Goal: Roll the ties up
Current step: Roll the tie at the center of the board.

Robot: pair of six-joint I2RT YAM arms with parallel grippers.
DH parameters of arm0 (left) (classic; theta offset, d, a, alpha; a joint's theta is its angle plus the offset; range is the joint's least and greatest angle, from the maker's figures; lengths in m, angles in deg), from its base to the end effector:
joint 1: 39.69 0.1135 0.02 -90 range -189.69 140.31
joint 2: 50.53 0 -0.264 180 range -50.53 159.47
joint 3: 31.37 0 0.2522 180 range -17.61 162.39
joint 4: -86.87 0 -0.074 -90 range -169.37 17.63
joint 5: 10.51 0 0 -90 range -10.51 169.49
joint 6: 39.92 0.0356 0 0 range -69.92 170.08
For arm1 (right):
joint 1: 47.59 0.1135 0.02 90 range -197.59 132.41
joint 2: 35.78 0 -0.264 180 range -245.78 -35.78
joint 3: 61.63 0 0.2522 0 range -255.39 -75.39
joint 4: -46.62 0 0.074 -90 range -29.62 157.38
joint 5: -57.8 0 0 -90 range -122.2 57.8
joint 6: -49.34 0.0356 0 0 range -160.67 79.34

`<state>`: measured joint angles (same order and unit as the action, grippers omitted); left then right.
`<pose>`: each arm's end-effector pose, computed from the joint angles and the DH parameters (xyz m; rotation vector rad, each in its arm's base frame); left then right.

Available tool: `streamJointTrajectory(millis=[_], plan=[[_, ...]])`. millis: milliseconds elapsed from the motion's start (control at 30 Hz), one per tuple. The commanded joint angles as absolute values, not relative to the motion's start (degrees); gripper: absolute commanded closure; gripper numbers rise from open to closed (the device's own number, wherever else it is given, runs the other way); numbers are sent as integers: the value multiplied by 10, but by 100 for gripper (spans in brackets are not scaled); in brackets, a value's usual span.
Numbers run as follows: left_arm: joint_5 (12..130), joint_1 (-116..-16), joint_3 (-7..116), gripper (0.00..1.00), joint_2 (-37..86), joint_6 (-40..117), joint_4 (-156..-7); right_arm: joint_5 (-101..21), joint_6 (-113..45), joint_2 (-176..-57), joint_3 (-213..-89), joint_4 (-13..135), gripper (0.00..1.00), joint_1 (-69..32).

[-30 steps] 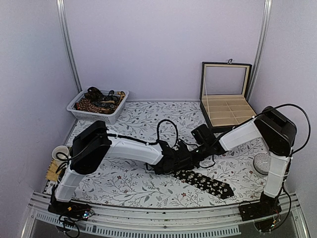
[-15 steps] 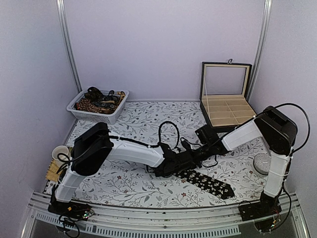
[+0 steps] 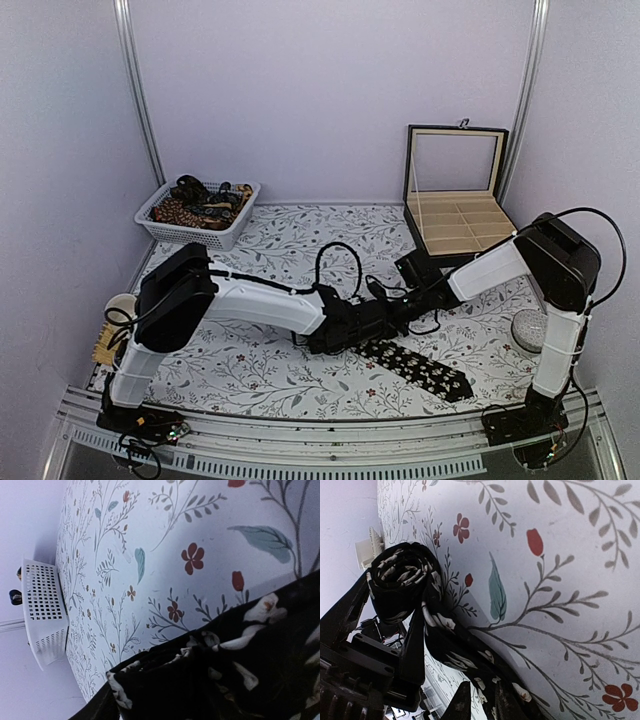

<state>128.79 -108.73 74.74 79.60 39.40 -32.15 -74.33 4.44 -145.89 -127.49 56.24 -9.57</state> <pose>0.1787 -0.3909 0.1158 1.1344 2.1306 0.7826 0.2615 0.2348 0.1043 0.1763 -2.7854 -1.3973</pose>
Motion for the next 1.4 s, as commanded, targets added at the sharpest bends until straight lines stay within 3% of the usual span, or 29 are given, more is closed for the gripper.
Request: streamJointTrajectory(millis=[0,200,367,633,800,1067,1367], plan=[[1204,-1096,740,48,800,394,-325,-710,43,-1461,-1281,589,83,-104],[1230,-1088,752,47,801,374,-302,-696,35,-1441,-1287,609,83,-104],[1243,-1076,744,63,808,355,-288,-676,23,-1426,-1300,634,82,-104],[1308,-1070,723,69,838,346,-260,-690,12,-1443,-1338,652,79,-108],[1307,-1066,705,66,816,364,-296,-671,-34,-1415,-1367,717,72,-109],[1310,-1064,730,48,810,381,-300,-661,-53,-1375,-1365,737,71,-108],[1280,-1064,746,44,788,388,-312,-663,-49,-1369,-1351,724,70,-108]])
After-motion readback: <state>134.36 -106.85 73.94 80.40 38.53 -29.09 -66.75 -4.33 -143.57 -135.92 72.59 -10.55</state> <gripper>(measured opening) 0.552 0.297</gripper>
